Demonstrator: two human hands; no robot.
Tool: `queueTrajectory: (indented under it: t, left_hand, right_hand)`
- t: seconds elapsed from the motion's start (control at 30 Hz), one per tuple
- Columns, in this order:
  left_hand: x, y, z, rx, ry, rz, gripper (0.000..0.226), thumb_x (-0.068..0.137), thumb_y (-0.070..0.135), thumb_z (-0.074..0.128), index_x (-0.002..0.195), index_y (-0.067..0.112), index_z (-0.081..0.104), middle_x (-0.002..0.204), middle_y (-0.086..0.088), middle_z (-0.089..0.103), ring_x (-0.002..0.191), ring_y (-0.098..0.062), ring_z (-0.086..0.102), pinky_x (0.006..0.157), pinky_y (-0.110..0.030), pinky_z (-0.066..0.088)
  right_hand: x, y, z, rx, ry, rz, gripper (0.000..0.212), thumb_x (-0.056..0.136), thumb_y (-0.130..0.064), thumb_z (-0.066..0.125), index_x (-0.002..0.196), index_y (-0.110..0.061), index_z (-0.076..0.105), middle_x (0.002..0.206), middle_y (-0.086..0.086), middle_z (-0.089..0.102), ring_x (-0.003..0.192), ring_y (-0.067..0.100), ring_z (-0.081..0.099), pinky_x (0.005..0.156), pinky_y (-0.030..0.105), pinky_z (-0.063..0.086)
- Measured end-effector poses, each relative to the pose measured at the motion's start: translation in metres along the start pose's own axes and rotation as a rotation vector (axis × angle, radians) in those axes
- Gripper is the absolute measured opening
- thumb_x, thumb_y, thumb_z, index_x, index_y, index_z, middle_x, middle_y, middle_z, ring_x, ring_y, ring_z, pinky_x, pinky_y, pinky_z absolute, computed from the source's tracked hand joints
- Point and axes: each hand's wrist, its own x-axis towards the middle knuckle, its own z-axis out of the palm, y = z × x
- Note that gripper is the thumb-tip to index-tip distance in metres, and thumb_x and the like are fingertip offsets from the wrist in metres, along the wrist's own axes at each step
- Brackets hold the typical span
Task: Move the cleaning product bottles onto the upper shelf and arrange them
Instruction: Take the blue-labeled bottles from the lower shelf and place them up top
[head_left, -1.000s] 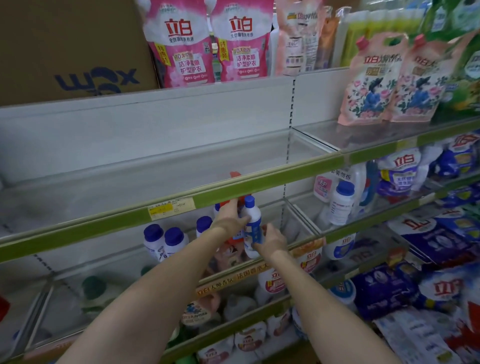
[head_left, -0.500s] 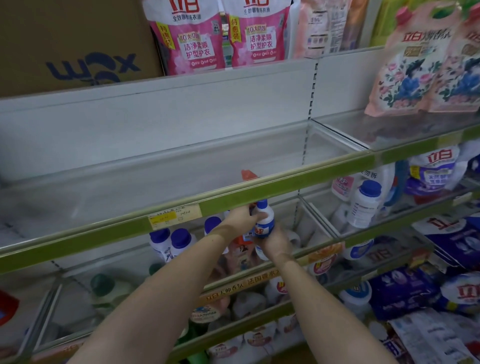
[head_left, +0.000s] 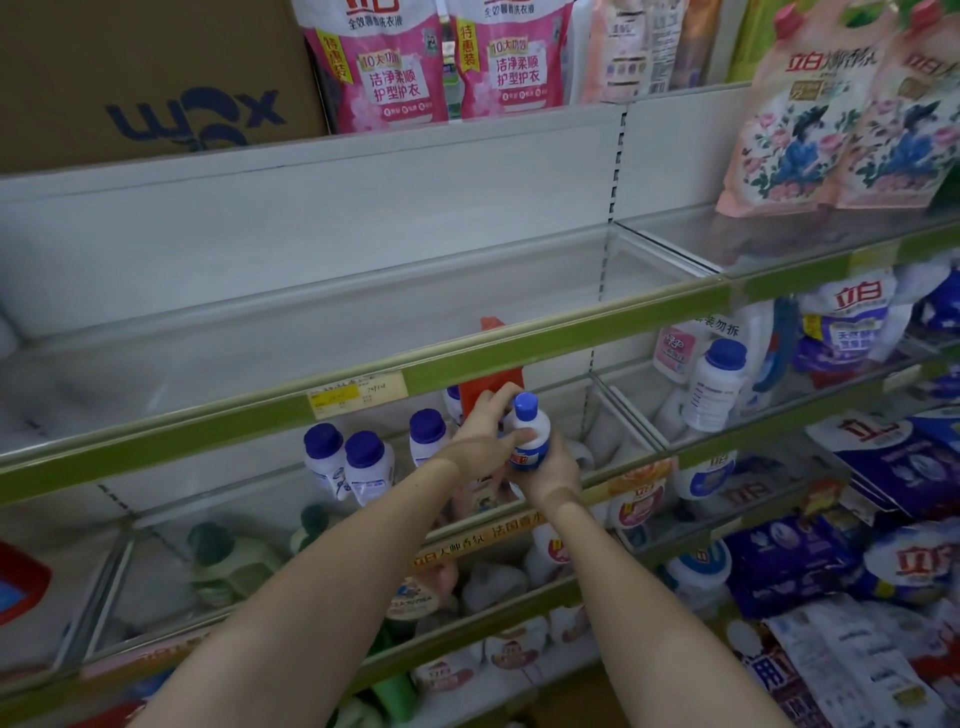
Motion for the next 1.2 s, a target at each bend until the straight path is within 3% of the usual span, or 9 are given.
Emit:
queueTrajectory:
  t: [0.1, 0.2, 0.3, 0.57, 0.67, 0.87, 0.97, 1.1, 1.2]
  left_hand:
    - [-0.019, 0.006, 0.008, 0.041, 0.041, -0.002, 0.03, 0.094, 0.018, 0.068, 0.109, 0.03, 0.046, 0.114, -0.002, 0.044, 0.106, -0.023, 0.05, 0.089, -0.033, 0.045]
    - [-0.042, 0.01, 0.011, 0.101, 0.045, -0.035, 0.032, 0.092, 0.016, 0.069, 0.103, 0.031, 0.043, 0.112, -0.003, 0.043, 0.103, -0.024, 0.051, 0.081, -0.034, 0.048]
    - [-0.067, 0.009, 0.01, 0.142, 0.024, -0.009, 0.034, 0.086, 0.017, 0.074, 0.105, 0.025, 0.047, 0.111, -0.002, 0.042, 0.103, -0.022, 0.049, 0.092, -0.039, 0.047]
    - [-0.096, 0.015, -0.009, 0.075, 0.047, -0.017, 0.036, 0.09, 0.006, 0.066, 0.121, 0.022, 0.056, 0.122, -0.005, 0.042, 0.115, -0.025, 0.047, 0.104, -0.036, 0.043]
    - [-0.1, 0.009, -0.023, 0.029, -0.002, -0.042, 0.033, 0.089, 0.008, 0.069, 0.118, 0.021, 0.059, 0.124, 0.001, 0.054, 0.118, -0.018, 0.054, 0.104, -0.037, 0.047]
    - [-0.135, -0.02, -0.039, -0.026, -0.027, -0.082, 0.024, 0.089, 0.013, 0.071, 0.11, 0.016, 0.058, 0.107, 0.006, 0.065, 0.105, -0.013, 0.062, 0.089, -0.028, 0.052]
    - [-0.168, -0.039, -0.047, -0.179, -0.033, -0.169, 0.022, 0.09, 0.013, 0.07, 0.106, 0.022, 0.059, 0.101, 0.008, 0.065, 0.096, -0.007, 0.062, 0.077, -0.019, 0.048]
    - [-0.209, -0.079, -0.063, -0.205, -0.013, -0.235, 0.018, 0.086, 0.021, 0.072, 0.101, 0.019, 0.061, 0.099, -0.001, 0.066, 0.096, -0.018, 0.064, 0.089, -0.035, 0.053]
    - [-0.25, -0.115, -0.074, -0.328, 0.0, -0.324, 0.02, 0.081, 0.021, 0.076, 0.096, 0.02, 0.064, 0.097, -0.003, 0.069, 0.095, -0.021, 0.065, 0.09, -0.04, 0.055]
  right_hand:
    - [-0.011, 0.002, -0.002, 0.059, 0.001, -0.023, 0.046, 0.084, -0.025, 0.08, 0.124, -0.022, 0.057, 0.108, 0.001, 0.066, 0.101, 0.023, 0.065, 0.083, 0.033, 0.053]
    - [-0.028, -0.003, 0.0, 0.782, -0.062, 0.213, 0.007, 0.098, -0.009, 0.057, 0.1, -0.012, 0.063, 0.093, 0.009, 0.069, 0.095, 0.031, 0.065, 0.078, 0.044, 0.06]
    - [-0.048, -0.004, 0.003, 1.177, -0.13, 0.336, 0.019, 0.103, -0.018, 0.05, 0.099, -0.007, 0.064, 0.089, 0.013, 0.07, 0.083, 0.025, 0.068, 0.079, 0.04, 0.056]
    - [-0.077, -0.026, 0.017, 1.265, -0.106, 0.496, 0.036, 0.097, -0.02, 0.059, 0.126, 0.0, 0.057, 0.104, 0.018, 0.068, 0.096, 0.031, 0.067, 0.086, 0.044, 0.058]
    - [-0.088, -0.033, 0.021, 1.045, -0.155, 0.502, 0.029, 0.101, -0.019, 0.053, 0.127, -0.009, 0.056, 0.107, 0.015, 0.066, 0.092, 0.031, 0.063, 0.062, 0.039, 0.054]
    - [-0.12, -0.013, 0.046, -0.211, -0.277, 0.082, 0.064, 0.078, -0.032, 0.079, 0.135, -0.027, 0.051, 0.127, 0.001, 0.065, 0.115, 0.026, 0.062, 0.098, 0.036, 0.05]
    - [-0.149, -0.018, 0.064, -0.28, -0.378, 0.122, 0.056, 0.079, -0.025, 0.08, 0.129, -0.024, 0.055, 0.118, 0.001, 0.065, 0.109, 0.024, 0.062, 0.094, 0.033, 0.049]
    - [-0.168, -0.001, 0.112, -0.359, -0.511, 0.161, 0.073, 0.059, -0.034, 0.085, 0.126, -0.025, 0.059, 0.118, 0.003, 0.07, 0.107, 0.025, 0.066, 0.099, 0.044, 0.054]
    - [-0.216, -0.012, 0.142, -0.411, -0.574, 0.162, 0.053, 0.066, -0.021, 0.085, 0.114, -0.021, 0.062, 0.106, 0.002, 0.07, 0.101, 0.023, 0.066, 0.092, 0.038, 0.054]
